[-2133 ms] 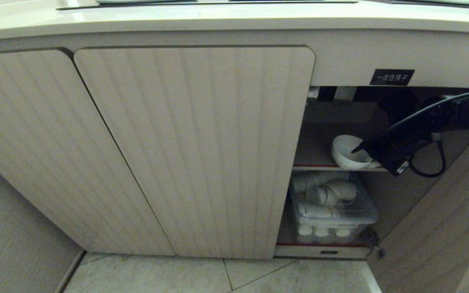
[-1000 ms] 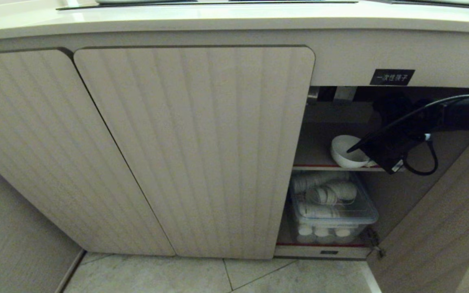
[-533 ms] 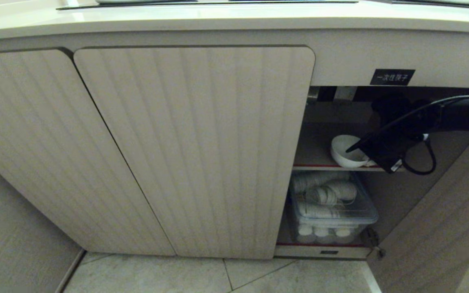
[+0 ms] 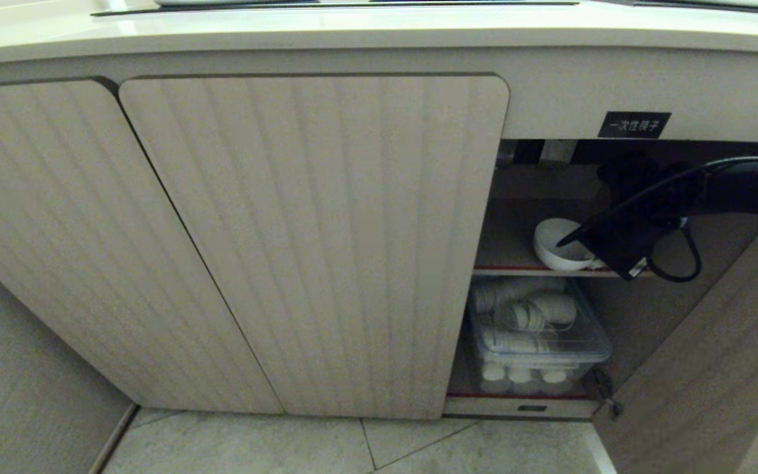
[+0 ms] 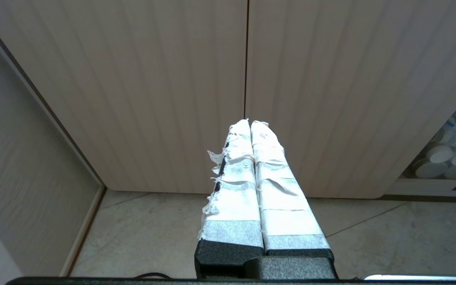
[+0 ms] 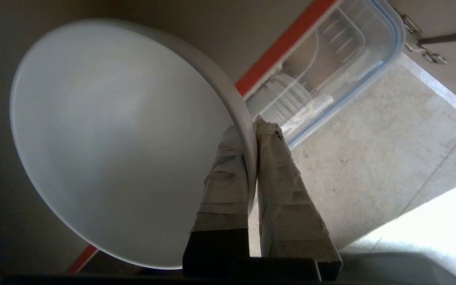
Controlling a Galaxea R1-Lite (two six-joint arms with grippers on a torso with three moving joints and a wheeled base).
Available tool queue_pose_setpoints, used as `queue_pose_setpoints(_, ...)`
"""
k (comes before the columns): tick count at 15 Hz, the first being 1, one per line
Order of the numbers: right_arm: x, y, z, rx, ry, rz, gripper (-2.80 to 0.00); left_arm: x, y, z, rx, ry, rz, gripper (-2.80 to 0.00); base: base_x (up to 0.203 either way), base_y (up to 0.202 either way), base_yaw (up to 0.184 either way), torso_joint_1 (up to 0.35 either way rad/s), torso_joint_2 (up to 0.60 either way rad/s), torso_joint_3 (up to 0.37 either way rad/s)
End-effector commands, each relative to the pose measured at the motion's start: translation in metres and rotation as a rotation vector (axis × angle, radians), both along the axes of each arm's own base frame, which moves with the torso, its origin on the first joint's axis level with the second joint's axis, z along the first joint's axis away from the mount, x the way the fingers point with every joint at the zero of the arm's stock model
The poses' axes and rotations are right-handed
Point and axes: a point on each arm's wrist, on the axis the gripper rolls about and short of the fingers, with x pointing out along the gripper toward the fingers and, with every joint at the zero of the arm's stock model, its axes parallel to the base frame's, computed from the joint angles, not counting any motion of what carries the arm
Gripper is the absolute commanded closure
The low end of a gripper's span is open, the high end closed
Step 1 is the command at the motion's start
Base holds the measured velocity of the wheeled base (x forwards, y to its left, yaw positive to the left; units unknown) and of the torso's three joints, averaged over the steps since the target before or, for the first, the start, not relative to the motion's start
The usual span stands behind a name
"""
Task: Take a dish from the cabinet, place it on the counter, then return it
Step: Put it back into the cabinet
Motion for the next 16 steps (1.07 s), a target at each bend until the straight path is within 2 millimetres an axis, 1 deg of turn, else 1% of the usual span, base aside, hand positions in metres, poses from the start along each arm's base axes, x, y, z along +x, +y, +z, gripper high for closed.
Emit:
queue_pose_setpoints(1, 0.0023, 0.0002, 0.0004, 0.003, -0.006, -0.004, 0.0, 0.0, 0.0, 0.0001, 0.0, 0.0, -0.001, 0.0, 0.0, 0.0, 0.0, 0.0, 0.0, 0.0)
queue_pose_setpoints(15, 0.0084, 0.0004, -0.0072, -0.023, -0.004, -0.026, 0.0, 0.0, 0.0, -0.0001, 0.0, 0.0, 0.0, 0.0, 0.0, 0.0, 0.0, 0.0, 0.0, 0.0)
queue_pose_setpoints(16, 0.0094, 0.0008, -0.0054, -0.023, -0.012, -0.025, 0.0, 0.0, 0.0, 0.0002, 0.0, -0.001, -0.001, 0.0, 0.0, 0.0, 0.0, 0.0, 0.0, 0.0)
